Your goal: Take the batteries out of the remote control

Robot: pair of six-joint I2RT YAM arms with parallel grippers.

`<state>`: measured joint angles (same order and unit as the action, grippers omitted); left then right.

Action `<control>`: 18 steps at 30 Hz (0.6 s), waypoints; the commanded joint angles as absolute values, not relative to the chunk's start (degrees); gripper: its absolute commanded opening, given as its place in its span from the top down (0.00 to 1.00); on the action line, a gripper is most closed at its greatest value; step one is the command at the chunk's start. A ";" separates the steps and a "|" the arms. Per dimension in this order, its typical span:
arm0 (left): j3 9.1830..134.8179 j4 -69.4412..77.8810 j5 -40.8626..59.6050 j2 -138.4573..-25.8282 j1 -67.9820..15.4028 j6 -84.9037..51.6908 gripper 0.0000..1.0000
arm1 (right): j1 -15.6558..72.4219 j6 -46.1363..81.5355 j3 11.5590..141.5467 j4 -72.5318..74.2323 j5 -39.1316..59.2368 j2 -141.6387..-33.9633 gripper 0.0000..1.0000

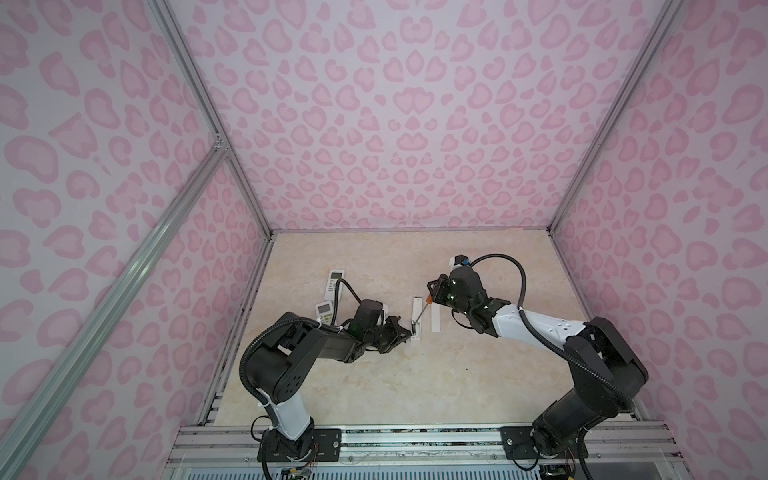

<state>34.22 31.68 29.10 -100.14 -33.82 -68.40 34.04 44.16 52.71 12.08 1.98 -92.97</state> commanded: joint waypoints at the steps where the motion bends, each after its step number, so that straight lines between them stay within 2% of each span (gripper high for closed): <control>1: 33.91 32.13 29.27 -100.39 -33.75 -67.53 0.97 | 34.16 43.77 53.31 12.72 2.70 -93.75 1.00; 10: 33.77 31.82 29.08 -99.80 -32.98 -67.27 0.97 | 35.63 44.45 53.67 10.83 3.17 -93.18 1.00; 18: 33.08 31.42 30.08 -99.27 -31.78 -67.26 0.93 | 36.23 45.62 52.72 8.07 4.81 -92.54 1.00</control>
